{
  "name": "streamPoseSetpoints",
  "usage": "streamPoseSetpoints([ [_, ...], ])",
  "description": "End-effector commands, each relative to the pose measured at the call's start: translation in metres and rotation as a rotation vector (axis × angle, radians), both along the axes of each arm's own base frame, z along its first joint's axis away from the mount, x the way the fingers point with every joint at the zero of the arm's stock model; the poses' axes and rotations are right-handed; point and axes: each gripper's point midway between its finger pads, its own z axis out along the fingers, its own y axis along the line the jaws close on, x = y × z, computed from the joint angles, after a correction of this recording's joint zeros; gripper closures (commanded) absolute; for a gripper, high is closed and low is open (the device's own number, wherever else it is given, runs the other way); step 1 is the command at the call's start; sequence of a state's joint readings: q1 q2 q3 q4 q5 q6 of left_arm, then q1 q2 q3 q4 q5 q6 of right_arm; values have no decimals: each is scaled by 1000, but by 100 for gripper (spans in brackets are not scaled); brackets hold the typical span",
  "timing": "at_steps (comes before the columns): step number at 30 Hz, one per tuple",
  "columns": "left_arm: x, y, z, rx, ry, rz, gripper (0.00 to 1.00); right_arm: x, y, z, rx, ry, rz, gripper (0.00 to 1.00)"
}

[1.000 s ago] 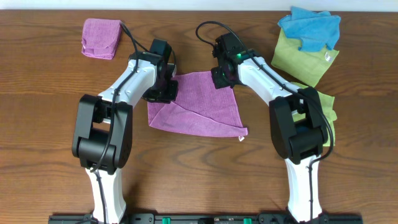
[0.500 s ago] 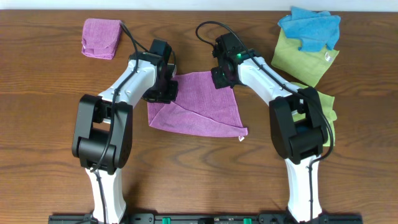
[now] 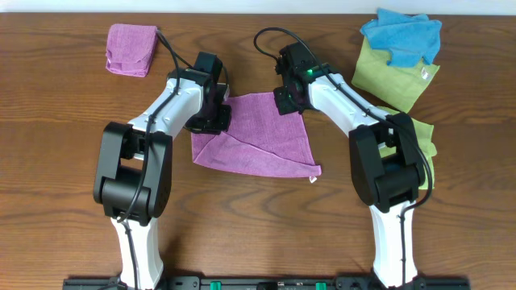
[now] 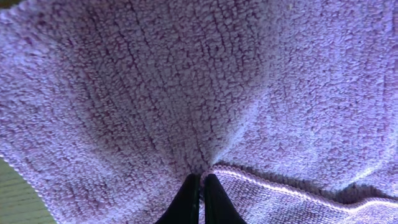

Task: Fold the cloth

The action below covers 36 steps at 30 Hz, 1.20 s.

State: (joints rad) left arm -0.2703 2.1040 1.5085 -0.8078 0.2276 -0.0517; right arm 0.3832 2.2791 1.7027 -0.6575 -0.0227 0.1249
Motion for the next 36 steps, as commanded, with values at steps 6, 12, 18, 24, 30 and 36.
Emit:
streamPoseSetpoints([
  [6, -24, 0, -9, -13, 105, -3, 94, -15, -14, -40, -50, 94, -9, 99],
  [12, -40, -8, 4, -73, 165, -3, 94, -5, -10, -29, -40, 68, -9, 99],
  [18, -33, -13, 40, -116, 78, -9, 94, 7, -6, -13, -27, 37, -10, 99],
  [24, -39, -13, 70, -127, 35, -16, 94, 9, -5, -8, -27, 36, -10, 99],
  [30, -67, -18, 70, -100, 130, -43, 94, 6, -5, -9, -27, 49, -9, 99],
  [36, -95, -43, 72, -99, 205, -95, 94, 11, -3, -2, -23, 35, -9, 99],
])
